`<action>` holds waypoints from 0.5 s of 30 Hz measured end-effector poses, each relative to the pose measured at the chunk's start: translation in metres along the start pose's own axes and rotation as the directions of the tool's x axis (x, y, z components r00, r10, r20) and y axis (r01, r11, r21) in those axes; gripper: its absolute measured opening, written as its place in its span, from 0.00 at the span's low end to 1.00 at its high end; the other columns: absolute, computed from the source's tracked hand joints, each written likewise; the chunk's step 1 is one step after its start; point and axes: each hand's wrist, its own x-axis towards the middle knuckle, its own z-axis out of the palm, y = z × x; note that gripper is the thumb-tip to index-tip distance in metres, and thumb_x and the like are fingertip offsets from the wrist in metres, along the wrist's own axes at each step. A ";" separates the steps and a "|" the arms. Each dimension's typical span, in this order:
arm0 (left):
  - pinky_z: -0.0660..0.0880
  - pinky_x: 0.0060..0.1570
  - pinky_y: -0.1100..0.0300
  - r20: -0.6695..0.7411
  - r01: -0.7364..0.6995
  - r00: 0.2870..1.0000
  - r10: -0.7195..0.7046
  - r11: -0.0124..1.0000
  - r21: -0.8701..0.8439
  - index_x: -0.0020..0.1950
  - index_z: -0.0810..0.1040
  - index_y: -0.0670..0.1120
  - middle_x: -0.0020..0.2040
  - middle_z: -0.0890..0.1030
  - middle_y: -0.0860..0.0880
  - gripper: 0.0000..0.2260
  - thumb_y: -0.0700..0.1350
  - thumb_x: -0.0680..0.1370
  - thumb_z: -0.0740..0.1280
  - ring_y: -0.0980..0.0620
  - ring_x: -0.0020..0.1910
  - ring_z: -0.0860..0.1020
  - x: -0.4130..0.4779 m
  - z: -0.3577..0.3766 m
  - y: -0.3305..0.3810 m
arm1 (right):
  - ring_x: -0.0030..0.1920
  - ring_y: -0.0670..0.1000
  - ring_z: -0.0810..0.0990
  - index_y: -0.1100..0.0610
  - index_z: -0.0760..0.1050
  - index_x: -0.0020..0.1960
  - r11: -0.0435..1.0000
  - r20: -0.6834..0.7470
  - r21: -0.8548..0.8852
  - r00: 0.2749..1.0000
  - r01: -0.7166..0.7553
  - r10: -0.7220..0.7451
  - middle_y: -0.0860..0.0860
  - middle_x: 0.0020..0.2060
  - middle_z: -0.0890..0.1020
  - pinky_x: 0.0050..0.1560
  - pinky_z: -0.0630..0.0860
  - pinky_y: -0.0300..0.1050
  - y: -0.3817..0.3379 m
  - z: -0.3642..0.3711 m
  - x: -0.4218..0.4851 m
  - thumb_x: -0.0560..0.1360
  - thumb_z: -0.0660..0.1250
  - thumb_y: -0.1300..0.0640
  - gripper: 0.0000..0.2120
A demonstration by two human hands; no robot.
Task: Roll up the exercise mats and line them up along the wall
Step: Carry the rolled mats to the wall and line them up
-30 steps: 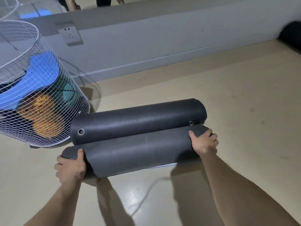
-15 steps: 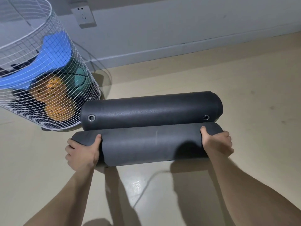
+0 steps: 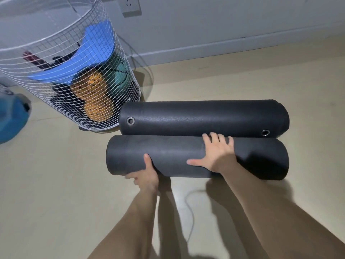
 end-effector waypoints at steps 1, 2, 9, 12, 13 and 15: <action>0.66 0.73 0.40 0.079 0.080 0.994 -0.073 0.992 -0.093 0.83 0.39 0.42 0.79 0.64 0.37 0.60 0.79 0.69 0.63 0.33 0.73 0.69 -0.008 0.005 -0.006 | 0.75 0.58 0.65 0.52 0.58 0.81 0.999 0.134 -0.028 0.991 0.032 -0.028 0.53 0.75 0.67 0.76 0.55 0.63 0.003 -0.009 0.005 0.58 0.59 0.14 0.62; 0.67 0.73 0.39 0.147 0.139 0.983 -0.113 0.974 -0.179 0.83 0.44 0.43 0.77 0.68 0.39 0.66 0.83 0.60 0.62 0.35 0.71 0.71 -0.012 0.011 -0.012 | 0.76 0.57 0.62 0.52 0.54 0.82 0.997 0.215 -0.050 0.976 0.056 -0.044 0.51 0.76 0.64 0.77 0.55 0.61 0.006 -0.016 0.009 0.55 0.63 0.15 0.66; 0.74 0.69 0.43 0.269 0.207 0.959 -0.088 0.866 -0.455 0.80 0.54 0.48 0.67 0.76 0.48 0.68 0.78 0.50 0.75 0.42 0.64 0.78 -0.021 0.032 -0.019 | 0.71 0.55 0.69 0.51 0.60 0.80 0.993 0.265 -0.064 0.961 0.103 -0.083 0.48 0.71 0.70 0.72 0.66 0.55 0.005 -0.027 0.026 0.48 0.66 0.15 0.69; 0.76 0.67 0.44 0.245 0.220 0.966 -0.088 0.778 -0.589 0.80 0.52 0.54 0.67 0.75 0.50 0.68 0.74 0.48 0.81 0.43 0.62 0.79 -0.021 0.033 -0.018 | 0.68 0.54 0.72 0.50 0.63 0.77 0.996 0.300 -0.010 0.950 0.087 -0.080 0.47 0.68 0.73 0.68 0.71 0.54 0.001 -0.028 0.025 0.47 0.67 0.15 0.67; 0.76 0.67 0.44 0.225 0.217 0.969 -0.099 0.774 -0.594 0.80 0.52 0.53 0.67 0.75 0.49 0.65 0.72 0.52 0.81 0.43 0.61 0.79 -0.021 0.031 -0.018 | 0.68 0.54 0.72 0.50 0.64 0.76 0.997 0.316 0.007 0.946 0.077 -0.075 0.47 0.67 0.74 0.66 0.72 0.53 -0.003 -0.028 0.023 0.47 0.67 0.15 0.66; 0.75 0.65 0.45 0.185 0.231 0.970 -0.155 0.821 -0.522 0.79 0.56 0.49 0.65 0.75 0.47 0.59 0.74 0.57 0.76 0.42 0.60 0.77 -0.022 0.022 -0.019 | 0.67 0.53 0.74 0.49 0.67 0.74 0.998 0.354 0.027 0.934 0.051 -0.057 0.47 0.67 0.75 0.64 0.74 0.52 -0.013 -0.026 0.016 0.47 0.67 0.15 0.64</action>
